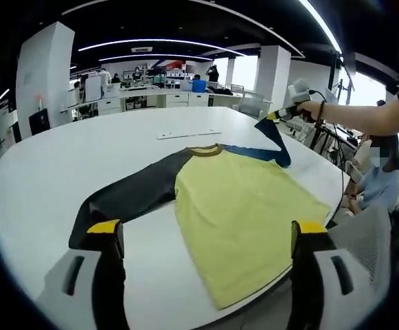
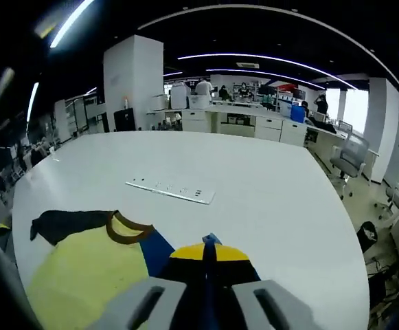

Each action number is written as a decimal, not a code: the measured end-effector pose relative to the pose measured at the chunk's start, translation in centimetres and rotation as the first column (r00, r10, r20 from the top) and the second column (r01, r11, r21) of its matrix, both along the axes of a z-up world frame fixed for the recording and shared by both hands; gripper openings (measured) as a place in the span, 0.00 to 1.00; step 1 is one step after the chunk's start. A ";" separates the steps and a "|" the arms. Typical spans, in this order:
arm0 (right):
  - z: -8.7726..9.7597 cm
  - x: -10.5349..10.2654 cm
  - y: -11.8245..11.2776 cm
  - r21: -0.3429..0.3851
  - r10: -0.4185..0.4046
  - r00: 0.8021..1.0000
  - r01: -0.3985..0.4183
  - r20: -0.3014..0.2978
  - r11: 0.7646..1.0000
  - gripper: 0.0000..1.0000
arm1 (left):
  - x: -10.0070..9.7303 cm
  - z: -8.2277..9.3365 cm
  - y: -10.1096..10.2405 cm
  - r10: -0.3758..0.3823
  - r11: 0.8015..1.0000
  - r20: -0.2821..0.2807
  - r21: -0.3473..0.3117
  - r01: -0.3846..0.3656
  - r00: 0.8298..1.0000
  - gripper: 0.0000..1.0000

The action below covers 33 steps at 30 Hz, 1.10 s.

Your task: Fold the garment on the visible template until the final outline fits inside the template.

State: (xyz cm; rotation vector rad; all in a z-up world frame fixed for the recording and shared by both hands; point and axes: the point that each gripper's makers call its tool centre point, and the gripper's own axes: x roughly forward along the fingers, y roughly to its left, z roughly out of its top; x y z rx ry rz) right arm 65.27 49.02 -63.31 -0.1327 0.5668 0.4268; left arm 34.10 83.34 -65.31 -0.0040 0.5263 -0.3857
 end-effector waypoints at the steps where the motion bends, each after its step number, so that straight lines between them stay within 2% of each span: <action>1: 0.1 0.1 0.5 -0.002 0.009 1.000 -0.009 0.003 1.000 0.00 | 0.0 0.0 0.0 -0.002 1.000 0.000 0.001 0.002 1.000 0.99; 10: 0.6 0.0 5.5 -0.046 0.128 0.992 -0.128 0.011 0.991 0.00 | 0.0 0.3 -0.3 -0.018 1.000 -0.006 -0.005 0.018 1.000 0.98; 26: 0.9 -1.0 12.9 0.010 0.234 0.972 -0.235 0.018 0.972 0.00 | -0.2 0.2 -0.2 -0.007 1.000 -0.002 -0.008 0.007 1.000 0.98; 33: 0.5 -2.1 16.4 0.018 0.293 0.956 -0.293 0.012 0.956 0.00 | -0.4 0.2 0.2 0.003 1.000 0.008 -0.009 -0.003 1.000 0.97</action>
